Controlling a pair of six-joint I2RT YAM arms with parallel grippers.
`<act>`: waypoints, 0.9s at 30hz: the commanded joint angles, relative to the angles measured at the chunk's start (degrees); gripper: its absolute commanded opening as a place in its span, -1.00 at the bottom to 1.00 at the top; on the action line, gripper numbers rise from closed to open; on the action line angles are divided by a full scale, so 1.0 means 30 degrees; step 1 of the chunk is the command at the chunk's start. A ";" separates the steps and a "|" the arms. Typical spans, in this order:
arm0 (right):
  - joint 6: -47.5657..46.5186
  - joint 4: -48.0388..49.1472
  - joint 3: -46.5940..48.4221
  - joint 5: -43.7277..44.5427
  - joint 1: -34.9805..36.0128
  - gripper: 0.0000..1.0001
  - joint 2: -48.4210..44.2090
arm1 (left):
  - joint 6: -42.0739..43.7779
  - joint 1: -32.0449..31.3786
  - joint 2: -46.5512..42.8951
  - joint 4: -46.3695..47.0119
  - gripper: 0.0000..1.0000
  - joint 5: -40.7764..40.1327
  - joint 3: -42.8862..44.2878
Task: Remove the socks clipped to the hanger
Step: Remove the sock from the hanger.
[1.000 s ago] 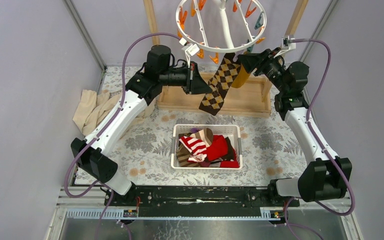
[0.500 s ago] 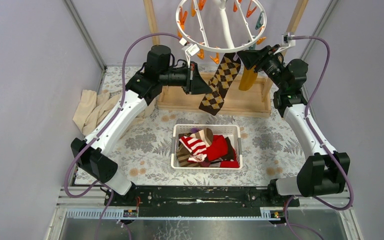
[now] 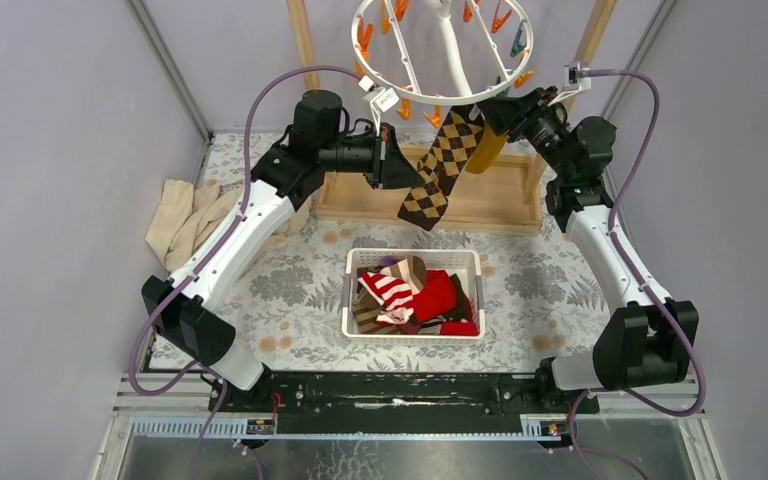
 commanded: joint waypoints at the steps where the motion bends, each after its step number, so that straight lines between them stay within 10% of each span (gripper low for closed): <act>1: 0.0236 0.1524 0.1034 -0.0466 -0.0103 -0.21 -0.0068 | -0.0093 0.0179 0.0030 -0.0124 -0.92 0.0481 0.0585; 14: 0.0337 0.1524 0.1000 -0.0760 -0.0092 -0.82 -0.0046 | -0.0093 0.0195 -0.0117 -0.0107 -0.92 0.0477 0.0504; 27: 0.0324 0.0864 0.0274 -0.0751 -0.0098 0.07 -0.0671 | -0.0421 0.0180 -0.0744 -0.0105 -0.92 0.0555 0.0267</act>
